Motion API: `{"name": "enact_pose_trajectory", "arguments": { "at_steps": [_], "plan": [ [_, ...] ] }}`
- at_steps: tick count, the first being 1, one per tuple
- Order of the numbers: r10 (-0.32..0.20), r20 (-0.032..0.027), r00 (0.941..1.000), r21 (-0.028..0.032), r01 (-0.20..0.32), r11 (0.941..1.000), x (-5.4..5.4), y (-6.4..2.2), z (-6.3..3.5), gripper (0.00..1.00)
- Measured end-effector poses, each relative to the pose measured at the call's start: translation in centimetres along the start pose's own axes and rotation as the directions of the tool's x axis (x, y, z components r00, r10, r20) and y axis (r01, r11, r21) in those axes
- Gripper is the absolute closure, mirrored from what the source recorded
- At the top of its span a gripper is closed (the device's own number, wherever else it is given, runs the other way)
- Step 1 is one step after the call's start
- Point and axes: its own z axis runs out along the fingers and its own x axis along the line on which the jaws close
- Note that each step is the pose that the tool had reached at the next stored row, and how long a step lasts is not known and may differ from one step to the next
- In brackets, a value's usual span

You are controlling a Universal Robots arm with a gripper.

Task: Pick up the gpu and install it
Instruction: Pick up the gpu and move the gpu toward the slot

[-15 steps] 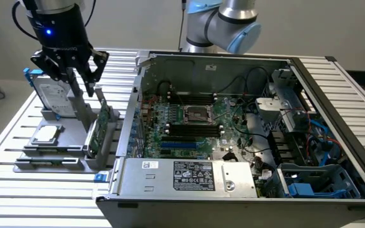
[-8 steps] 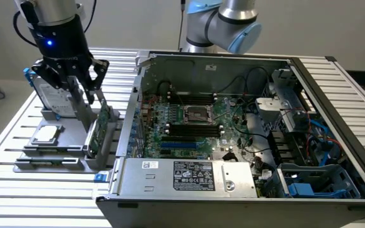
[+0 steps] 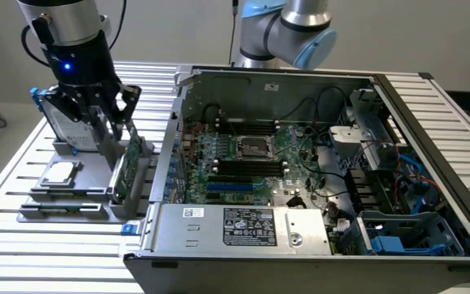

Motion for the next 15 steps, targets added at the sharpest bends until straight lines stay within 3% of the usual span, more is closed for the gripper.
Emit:
{"name": "enact_pose_trajectory", "arguments": {
  "at_steps": [4, 9, 15],
  "plan": [
    [0.008, 0.0018, 1.0000, 0.0000, -0.008, 1.0000, 0.3, 0.01, 0.74, 0.64],
    [0.018, 0.0137, 0.9997, 0.0001, -0.018, 0.9998, 0.4, 0.02, 1.57, 0.64],
    [0.026, 0.0218, 0.9994, 0.0001, -0.026, 0.9997, 0.7, 0.03, 2.67, 0.64]
  ]
}}
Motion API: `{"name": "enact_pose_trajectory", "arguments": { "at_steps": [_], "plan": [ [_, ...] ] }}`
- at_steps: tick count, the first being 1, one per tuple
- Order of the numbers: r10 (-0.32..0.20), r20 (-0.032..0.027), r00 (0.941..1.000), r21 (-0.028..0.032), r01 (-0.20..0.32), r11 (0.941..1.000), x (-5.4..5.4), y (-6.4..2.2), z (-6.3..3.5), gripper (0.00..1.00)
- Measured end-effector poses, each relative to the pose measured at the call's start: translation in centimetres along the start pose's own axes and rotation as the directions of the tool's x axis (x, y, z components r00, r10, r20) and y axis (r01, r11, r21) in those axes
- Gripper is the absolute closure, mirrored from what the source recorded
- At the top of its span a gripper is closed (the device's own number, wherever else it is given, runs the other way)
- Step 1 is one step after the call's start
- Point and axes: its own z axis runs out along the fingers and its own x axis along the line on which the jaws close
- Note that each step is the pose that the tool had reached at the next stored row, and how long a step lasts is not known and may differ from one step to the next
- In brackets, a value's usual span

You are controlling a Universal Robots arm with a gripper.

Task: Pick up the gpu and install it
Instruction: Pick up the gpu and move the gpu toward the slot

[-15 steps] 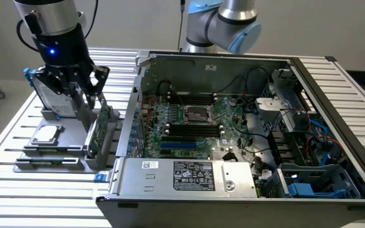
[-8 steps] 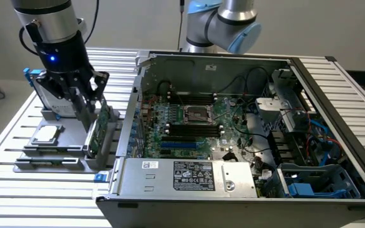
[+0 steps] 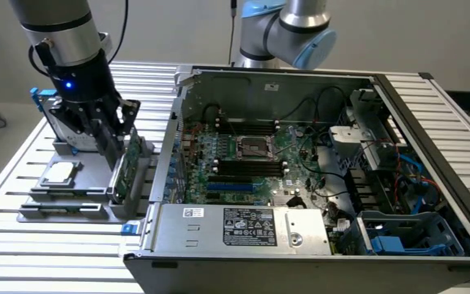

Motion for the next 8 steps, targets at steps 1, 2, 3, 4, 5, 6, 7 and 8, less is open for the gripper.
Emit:
{"name": "enact_pose_trajectory", "arguments": {
  "at_steps": [1, 2, 3, 4, 5, 6, 7, 8],
  "plan": [
    [0.001, 0.0024, 1.0000, -0.0001, -0.001, 1.0000, 0.0, 0.00, 0.18, 0.64],
    [0.001, 0.0048, 1.0000, 0.0000, -0.001, 1.0000, 0.1, 0.00, 0.36, 0.64],
    [0.002, 0.0074, 1.0000, 0.0000, -0.002, 1.0000, 0.1, 0.00, 0.54, 0.64],
    [0.002, 0.0098, 1.0000, 0.0001, -0.002, 1.0000, 0.1, 0.00, 0.72, 0.64],
    [0.002, 0.0121, 0.9999, 0.0002, -0.002, 1.0000, 0.2, 0.00, 0.91, 0.64],
    [0.003, 0.0141, 0.9999, 0.0002, -0.003, 1.0000, 0.2, 0.00, 1.09, 0.64],
    [0.003, 0.0163, 0.9999, 0.0003, -0.003, 1.0000, 0.2, 0.00, 1.27, 0.64],
    [0.003, 0.0185, 0.9998, 0.0003, -0.003, 1.0000, 0.2, 0.00, 1.45, 0.64]
  ]
}}
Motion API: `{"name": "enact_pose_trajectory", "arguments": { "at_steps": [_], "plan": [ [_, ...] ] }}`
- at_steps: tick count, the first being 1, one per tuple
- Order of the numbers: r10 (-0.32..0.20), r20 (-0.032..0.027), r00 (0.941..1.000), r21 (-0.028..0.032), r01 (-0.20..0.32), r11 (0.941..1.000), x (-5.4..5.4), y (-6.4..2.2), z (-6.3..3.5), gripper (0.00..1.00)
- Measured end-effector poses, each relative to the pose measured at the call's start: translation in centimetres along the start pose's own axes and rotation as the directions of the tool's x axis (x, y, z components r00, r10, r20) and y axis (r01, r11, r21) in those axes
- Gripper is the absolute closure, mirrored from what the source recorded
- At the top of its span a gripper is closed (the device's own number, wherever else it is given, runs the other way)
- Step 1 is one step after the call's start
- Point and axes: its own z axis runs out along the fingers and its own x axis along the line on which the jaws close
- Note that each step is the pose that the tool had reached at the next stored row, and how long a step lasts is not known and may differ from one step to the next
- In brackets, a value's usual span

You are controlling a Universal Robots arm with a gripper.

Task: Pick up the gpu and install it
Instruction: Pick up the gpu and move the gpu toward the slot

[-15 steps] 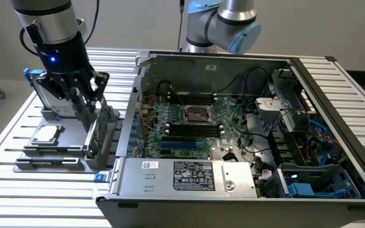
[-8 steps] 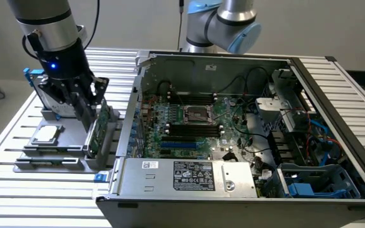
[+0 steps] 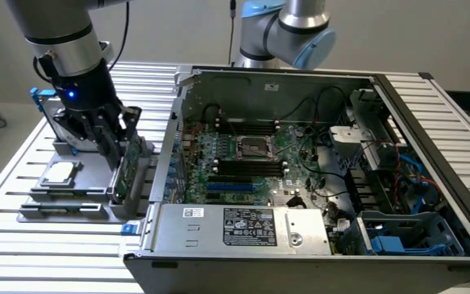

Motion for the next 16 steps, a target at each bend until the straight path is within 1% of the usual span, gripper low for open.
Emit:
{"name": "enact_pose_trajectory", "arguments": {
  "at_steps": [4, 13, 16],
  "plan": [
    [0.000, 0.0097, 1.0000, 0.0004, 0.000, 1.0000, 0.0, 0.00, 0.70, 0.64],
    [0.000, 0.0161, 0.9999, 0.0004, 0.000, 1.0000, 0.1, 0.01, 2.33, 0.64],
    [0.000, 0.0178, 0.9998, 0.0000, 0.000, 1.0000, 0.1, 0.01, 2.70, 0.64]
  ]
}}
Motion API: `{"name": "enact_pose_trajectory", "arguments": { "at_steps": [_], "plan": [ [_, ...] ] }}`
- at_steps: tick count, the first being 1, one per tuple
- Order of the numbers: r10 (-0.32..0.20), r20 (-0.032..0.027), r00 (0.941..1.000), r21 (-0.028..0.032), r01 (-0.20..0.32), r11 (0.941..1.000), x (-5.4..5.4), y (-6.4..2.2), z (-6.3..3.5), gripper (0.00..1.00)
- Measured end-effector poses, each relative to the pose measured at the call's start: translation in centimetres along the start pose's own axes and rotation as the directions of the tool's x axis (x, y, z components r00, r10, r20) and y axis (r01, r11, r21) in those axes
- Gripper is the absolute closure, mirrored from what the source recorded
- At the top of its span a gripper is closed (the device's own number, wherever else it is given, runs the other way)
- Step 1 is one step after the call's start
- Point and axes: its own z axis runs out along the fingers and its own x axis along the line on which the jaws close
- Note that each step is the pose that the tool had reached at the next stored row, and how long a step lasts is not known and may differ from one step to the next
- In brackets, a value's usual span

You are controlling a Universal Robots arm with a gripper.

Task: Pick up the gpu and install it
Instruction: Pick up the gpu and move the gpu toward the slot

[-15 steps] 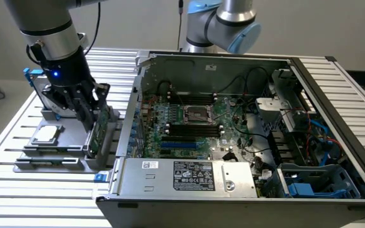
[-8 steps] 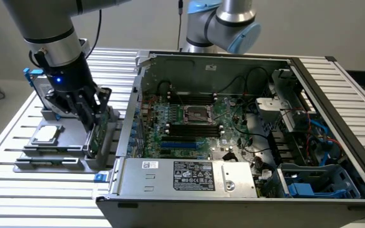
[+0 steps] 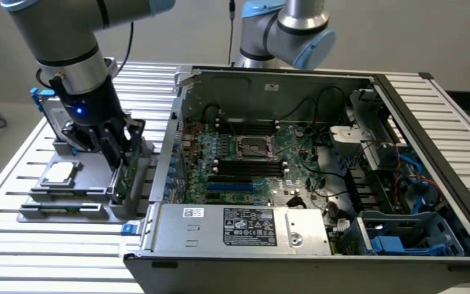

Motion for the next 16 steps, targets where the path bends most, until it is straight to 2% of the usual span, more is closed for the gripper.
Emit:
{"name": "enact_pose_trajectory", "arguments": {
  "at_steps": [7, 16],
  "plan": [
    [0.000, 0.0014, 1.0000, -0.0073, 0.000, 1.0000, 0.01, 0.01, 0.10, 0.64],
    [0.000, 0.0027, 1.0000, -0.0097, 0.000, 1.0000, 0.00, 0.00, 0.12, 0.66]
  ]
}}
